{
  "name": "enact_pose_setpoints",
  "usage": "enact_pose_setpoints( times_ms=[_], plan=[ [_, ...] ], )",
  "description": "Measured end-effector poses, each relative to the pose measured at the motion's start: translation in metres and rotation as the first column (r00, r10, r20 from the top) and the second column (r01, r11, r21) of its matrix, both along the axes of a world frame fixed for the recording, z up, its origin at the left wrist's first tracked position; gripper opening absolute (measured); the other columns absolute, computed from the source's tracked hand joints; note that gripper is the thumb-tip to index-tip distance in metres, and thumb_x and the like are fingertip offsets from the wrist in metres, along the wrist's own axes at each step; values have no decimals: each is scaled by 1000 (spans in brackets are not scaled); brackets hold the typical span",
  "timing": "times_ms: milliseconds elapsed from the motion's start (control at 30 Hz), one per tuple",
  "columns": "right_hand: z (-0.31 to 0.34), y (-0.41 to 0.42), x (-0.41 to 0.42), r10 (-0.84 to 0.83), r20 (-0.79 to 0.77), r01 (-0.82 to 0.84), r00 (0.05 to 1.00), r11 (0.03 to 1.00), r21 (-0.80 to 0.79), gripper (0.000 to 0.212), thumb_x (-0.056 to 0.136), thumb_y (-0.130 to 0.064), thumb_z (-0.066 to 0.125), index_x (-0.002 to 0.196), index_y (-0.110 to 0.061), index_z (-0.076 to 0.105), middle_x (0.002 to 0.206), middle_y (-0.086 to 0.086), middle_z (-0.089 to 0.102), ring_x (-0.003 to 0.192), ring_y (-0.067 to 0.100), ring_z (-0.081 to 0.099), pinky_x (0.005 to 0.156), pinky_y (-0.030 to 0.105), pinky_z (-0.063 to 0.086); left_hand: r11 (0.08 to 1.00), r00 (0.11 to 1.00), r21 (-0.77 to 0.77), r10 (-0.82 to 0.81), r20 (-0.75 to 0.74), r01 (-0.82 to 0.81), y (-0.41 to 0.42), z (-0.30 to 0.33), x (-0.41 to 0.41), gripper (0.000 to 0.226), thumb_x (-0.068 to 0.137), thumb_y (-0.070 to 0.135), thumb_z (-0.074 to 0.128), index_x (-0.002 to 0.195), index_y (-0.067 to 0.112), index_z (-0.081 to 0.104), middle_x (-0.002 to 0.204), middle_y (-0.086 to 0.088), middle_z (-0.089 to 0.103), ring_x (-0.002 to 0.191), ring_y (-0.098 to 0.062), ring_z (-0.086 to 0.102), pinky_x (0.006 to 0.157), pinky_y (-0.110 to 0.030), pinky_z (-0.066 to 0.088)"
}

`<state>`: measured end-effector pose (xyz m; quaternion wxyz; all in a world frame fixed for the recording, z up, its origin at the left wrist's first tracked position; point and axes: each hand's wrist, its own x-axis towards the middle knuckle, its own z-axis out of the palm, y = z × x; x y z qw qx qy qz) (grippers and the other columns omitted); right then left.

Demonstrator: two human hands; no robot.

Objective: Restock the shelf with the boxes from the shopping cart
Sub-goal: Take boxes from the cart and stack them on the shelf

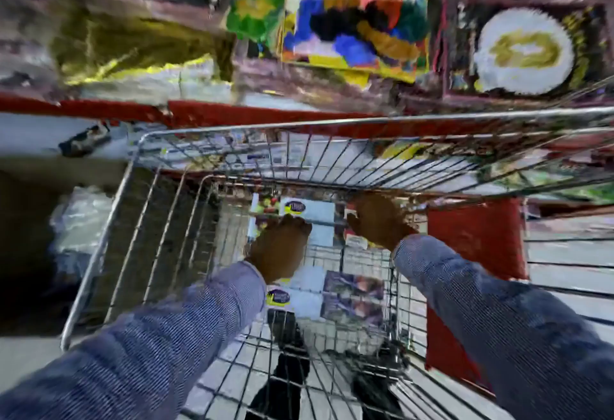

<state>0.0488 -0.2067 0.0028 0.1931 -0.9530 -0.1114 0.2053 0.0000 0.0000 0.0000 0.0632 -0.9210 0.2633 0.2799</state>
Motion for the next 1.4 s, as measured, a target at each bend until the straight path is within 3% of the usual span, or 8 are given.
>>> enact_pose_setpoints(
  times_ms=[433, 667, 967, 1100, 1200, 1233, 1300, 1400],
  plan=[
    [-55, 20, 27, 284, -87, -295, 955, 944, -149, 48, 78, -32, 70, 121, -15, 58, 123, 13, 63, 117, 32, 57, 94, 39, 47, 999, 1000, 38, 20, -1, -20, 1, -36, 18, 56, 96, 12, 55, 148, 7, 36, 155, -16, 35, 145, -32, 32, 117, -55, 30],
    [-12, 7, 26, 304, -38, -306, 952, 939, -158, 51, 77, -40, 73, 118, -11, 59, 117, 17, 62, 112, 35, 57, 91, 38, 45, 996, 999, 82, -31, 5, 31, 6, 6, 17, 56, 92, 15, 62, 143, 6, 41, 144, -15, 50, 133, -36, 47, 104, -47, 45],
    [193, -12, 38, 397, 131, -378, 909, 914, -145, 57, 76, -53, 72, 117, -15, 62, 116, 15, 66, 112, 33, 59, 93, 39, 48, 952, 994, -302, 77, 80, -50, 21, 167, 6, 55, 84, 29, 76, 134, 14, 59, 137, -7, 63, 120, -30, 63, 94, -39, 55],
    [298, -17, 53, 433, 205, -390, 878, 895, -217, 57, 69, -52, 76, 111, -15, 64, 107, 12, 69, 106, 31, 62, 82, 36, 50, 913, 961, -402, 168, 221, -67, 18, 247, 9, 76, 73, 62, 72, 141, 35, 51, 143, 13, 56, 128, -10, 56, 104, -18, 41],
    [386, -26, 60, 427, 299, -360, 853, 897, -256, 43, 66, -51, 78, 85, -16, 62, 80, 8, 70, 83, 28, 69, 60, 27, 43, 851, 897, -524, 261, 357, -39, 5, 327, 12, 87, 54, 50, 83, 134, 43, 48, 121, 31, 66, 113, 4, 53, 86, 6, 32],
    [415, -28, 61, 435, 324, -358, 840, 894, -270, 42, 65, -50, 78, 83, -15, 65, 76, 6, 72, 75, 26, 70, 56, 26, 42, 849, 892, -527, 265, 365, -36, -1, 354, 14, 87, 52, 46, 84, 132, 46, 48, 116, 33, 67, 107, 5, 56, 81, 4, 41],
    [467, -34, 62, 448, 392, -348, 803, 887, -303, 42, 63, -51, 78, 86, -16, 71, 71, 5, 73, 63, 23, 65, 52, 27, 44, 880, 874, -475, 235, 425, -6, -9, 401, 20, 76, 53, 51, 77, 126, 43, 58, 114, 17, 74, 102, -7, 67, 77, -20, 56],
    [524, -43, 65, 417, 454, -294, 787, 902, -318, 42, 63, -51, 78, 88, -18, 72, 78, 5, 75, 71, 25, 66, 62, 32, 54, 888, 835, -459, 227, 501, 34, -18, 453, 29, 62, 56, 51, 73, 116, 37, 63, 109, 8, 75, 100, -16, 69, 71, -27, 51]
  ],
)
